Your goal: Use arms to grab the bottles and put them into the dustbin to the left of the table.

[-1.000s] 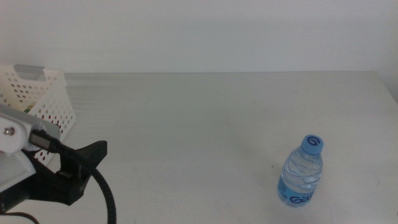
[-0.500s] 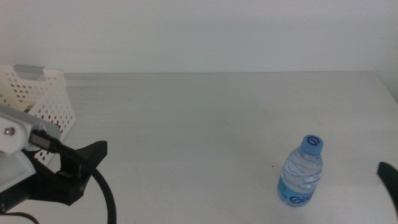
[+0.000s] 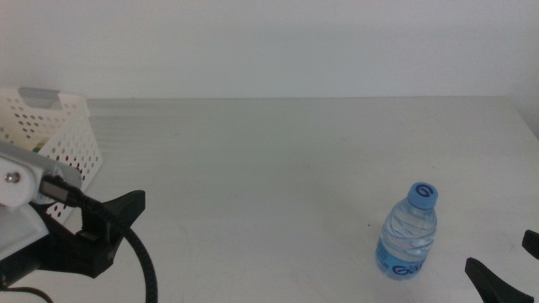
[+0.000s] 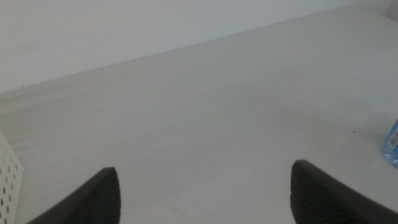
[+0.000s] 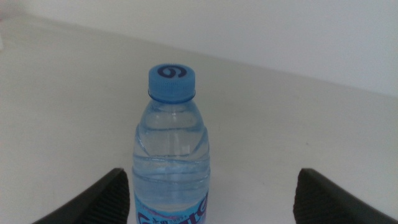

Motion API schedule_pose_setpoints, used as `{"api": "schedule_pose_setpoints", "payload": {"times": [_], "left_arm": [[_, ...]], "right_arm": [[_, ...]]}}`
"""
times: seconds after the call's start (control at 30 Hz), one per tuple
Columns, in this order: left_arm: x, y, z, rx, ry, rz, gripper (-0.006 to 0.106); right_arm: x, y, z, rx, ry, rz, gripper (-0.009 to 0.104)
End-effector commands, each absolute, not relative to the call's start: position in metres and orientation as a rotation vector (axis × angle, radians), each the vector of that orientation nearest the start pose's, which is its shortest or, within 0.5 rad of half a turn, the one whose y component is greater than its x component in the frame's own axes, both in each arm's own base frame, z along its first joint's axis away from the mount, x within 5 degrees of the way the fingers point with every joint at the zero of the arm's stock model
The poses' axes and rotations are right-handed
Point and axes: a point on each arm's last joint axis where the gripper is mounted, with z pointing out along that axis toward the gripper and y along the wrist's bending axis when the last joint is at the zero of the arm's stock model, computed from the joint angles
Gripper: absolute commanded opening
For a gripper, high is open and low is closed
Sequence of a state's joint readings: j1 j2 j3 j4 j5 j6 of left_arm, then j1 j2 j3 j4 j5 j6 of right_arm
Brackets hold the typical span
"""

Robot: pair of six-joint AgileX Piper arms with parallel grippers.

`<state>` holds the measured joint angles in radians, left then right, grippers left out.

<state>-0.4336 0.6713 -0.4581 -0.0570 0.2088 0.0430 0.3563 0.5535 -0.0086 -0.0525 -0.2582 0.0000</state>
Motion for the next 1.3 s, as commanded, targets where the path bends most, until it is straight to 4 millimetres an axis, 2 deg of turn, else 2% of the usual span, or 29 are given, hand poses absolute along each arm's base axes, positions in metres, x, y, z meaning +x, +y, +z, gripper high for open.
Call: {"api": "schedule_pose_setpoints", "payload": {"times": [0.0, 0.33, 0.57, 0.7, 0.93, 1.13, 1.27], "left_arm": [[0.129, -0.061, 0.306, 0.371, 1.769, -0.342, 0.090], [0.129, -0.061, 0.306, 0.371, 1.769, -0.342, 0.090], [0.129, -0.061, 0.306, 0.371, 1.769, -0.342, 0.090], [0.129, -0.061, 0.306, 0.371, 1.769, -0.342, 0.090], [0.129, -0.061, 0.306, 0.371, 1.769, -0.342, 0.090], [0.129, -0.061, 0.306, 0.371, 1.769, -0.342, 0.090], [0.129, -0.061, 0.306, 0.371, 1.769, -0.342, 0.090]], "right_arm": [[0.099, 0.040, 0.207, -0.357, 1.578, 0.254, 0.079], [0.107, 0.044, 0.192, -0.393, 1.659, 0.244, 0.067], [0.112, 0.054, 0.195, -0.451, 1.577, 0.311, 0.064], [0.115, 0.064, 0.190, -0.486, 1.586, 0.418, 0.071], [0.128, 0.065, 0.169, -0.435, 1.738, 0.419, 0.096], [0.139, 0.062, 0.166, -0.438, 1.687, 0.308, 0.096], [0.149, 0.067, 0.165, -0.458, 1.675, 0.305, 0.096]]}}
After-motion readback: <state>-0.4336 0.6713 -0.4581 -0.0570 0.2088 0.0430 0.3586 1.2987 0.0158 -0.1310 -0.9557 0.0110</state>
